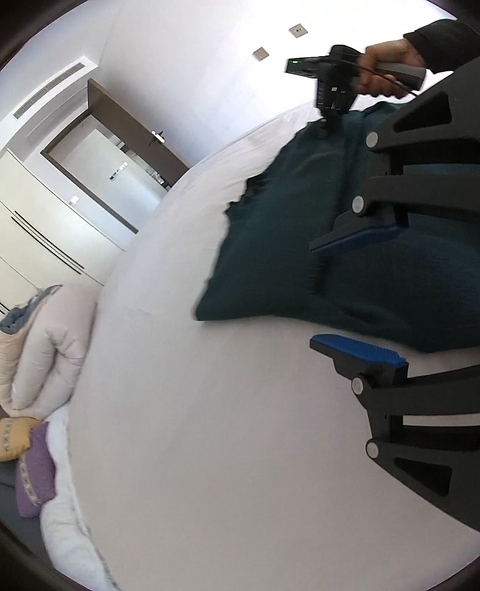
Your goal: Fold small clothes
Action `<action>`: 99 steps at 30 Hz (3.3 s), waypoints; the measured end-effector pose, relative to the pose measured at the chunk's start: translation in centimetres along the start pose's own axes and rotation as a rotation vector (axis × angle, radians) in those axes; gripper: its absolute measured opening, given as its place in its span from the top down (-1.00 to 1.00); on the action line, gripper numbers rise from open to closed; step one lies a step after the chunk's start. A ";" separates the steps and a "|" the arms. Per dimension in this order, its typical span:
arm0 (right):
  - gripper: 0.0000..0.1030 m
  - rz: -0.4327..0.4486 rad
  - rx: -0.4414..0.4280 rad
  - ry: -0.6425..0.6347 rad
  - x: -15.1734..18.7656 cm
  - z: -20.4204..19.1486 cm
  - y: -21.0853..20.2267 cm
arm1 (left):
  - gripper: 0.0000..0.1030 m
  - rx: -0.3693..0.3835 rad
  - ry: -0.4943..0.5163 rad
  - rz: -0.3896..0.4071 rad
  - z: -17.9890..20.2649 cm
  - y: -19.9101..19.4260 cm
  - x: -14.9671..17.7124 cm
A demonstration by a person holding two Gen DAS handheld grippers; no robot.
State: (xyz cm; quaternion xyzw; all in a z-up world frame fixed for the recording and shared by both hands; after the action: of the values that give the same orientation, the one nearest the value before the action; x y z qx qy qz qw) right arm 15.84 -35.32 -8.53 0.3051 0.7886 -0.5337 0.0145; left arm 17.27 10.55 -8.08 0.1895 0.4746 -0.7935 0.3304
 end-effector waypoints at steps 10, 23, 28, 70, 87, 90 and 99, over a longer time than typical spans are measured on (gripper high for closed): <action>0.86 0.006 0.020 -0.052 0.7 -0.2 1.6 | 0.44 -0.016 0.142 0.007 4.6 4.2 -8.0; 0.86 0.007 0.032 -0.048 2.1 0.7 -0.8 | 0.45 -0.040 0.133 -0.103 2.7 8.0 -8.3; 0.86 -0.004 0.022 -0.054 2.0 1.3 0.5 | 0.45 -0.063 0.162 -0.159 1.9 11.3 -7.7; -0.30 0.185 -0.061 0.089 22.4 15.7 -19.1 | -0.62 -0.078 0.160 -0.334 -2.8 -10.5 12.3; -0.30 0.096 -0.102 0.089 29.7 18.5 -20.6 | -0.60 0.013 0.064 -0.448 -3.8 -13.0 16.5; -0.30 0.079 -0.130 0.095 30.1 18.6 -20.9 | -0.60 0.023 0.025 -0.487 -3.9 -12.6 16.7; -0.30 0.065 -0.161 0.129 30.0 19.7 -21.3 | -0.48 0.087 -0.027 -0.544 -3.9 -12.1 16.7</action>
State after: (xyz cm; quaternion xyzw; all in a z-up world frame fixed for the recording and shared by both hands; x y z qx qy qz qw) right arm -25.17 -43.32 -9.72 0.3620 0.8181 -0.4469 0.0054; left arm -3.12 12.27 -12.63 0.0584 0.4691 -0.8752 0.1030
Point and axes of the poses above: each gripper's, at about its wrist camera, not at the fingertips, and y roughly the way its jaws point, z to its right, x to its underside, the point moved 2 cm from there along y, roughly the way its jaws point, and after that the axes turned 2 degrees about y, right-handed, at the moved point
